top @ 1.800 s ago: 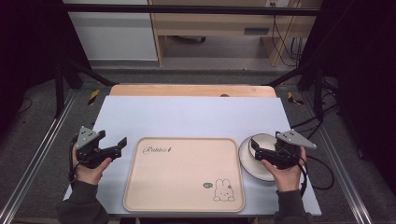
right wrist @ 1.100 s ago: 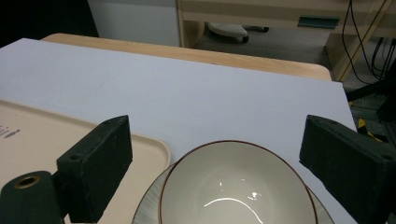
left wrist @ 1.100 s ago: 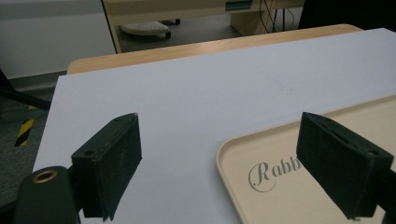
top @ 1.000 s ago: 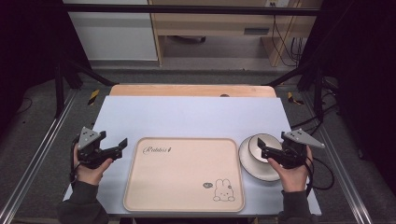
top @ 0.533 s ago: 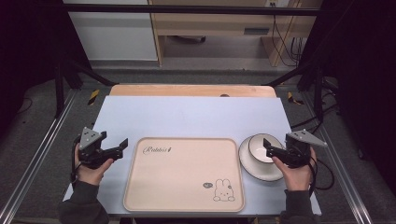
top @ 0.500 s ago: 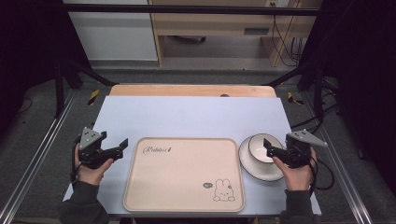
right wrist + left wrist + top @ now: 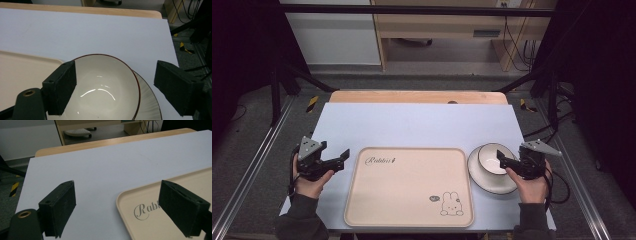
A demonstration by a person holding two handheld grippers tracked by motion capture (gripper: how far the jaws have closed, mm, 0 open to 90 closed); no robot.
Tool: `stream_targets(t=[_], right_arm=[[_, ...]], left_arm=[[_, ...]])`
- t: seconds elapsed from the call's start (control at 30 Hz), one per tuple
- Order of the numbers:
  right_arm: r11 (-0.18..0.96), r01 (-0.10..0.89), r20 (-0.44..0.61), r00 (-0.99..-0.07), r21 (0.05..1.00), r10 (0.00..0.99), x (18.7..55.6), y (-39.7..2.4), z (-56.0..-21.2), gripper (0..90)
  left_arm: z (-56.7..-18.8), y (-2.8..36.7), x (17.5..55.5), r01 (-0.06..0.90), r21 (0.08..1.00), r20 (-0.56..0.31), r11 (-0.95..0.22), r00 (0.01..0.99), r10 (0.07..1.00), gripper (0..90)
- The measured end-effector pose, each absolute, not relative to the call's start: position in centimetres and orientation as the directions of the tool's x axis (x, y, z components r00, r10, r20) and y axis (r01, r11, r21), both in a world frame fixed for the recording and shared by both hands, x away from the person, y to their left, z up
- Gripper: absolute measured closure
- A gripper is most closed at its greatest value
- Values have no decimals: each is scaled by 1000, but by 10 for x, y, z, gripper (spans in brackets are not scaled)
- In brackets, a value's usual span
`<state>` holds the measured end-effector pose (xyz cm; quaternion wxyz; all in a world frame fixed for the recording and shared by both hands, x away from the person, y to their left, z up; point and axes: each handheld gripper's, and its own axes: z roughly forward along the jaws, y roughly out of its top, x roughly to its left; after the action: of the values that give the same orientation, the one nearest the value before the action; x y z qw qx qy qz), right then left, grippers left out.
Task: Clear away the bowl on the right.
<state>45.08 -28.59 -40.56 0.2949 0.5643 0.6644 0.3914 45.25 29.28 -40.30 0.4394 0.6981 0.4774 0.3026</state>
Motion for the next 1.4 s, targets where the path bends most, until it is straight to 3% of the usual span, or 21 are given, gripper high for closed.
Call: stream_targets(t=[0.53, 1.4], right_arm=[[49, 571, 42, -145, 820, 989, 460, -297, -422, 223], [55, 699, 59, -138, 713, 989, 474, -305, -442, 447]], left_arm=[[-406, 291, 454, 408, 898, 4, -165, 367, 930, 142], [-409, 289, 456, 417, 892, 6, -174, 374, 927, 144]])
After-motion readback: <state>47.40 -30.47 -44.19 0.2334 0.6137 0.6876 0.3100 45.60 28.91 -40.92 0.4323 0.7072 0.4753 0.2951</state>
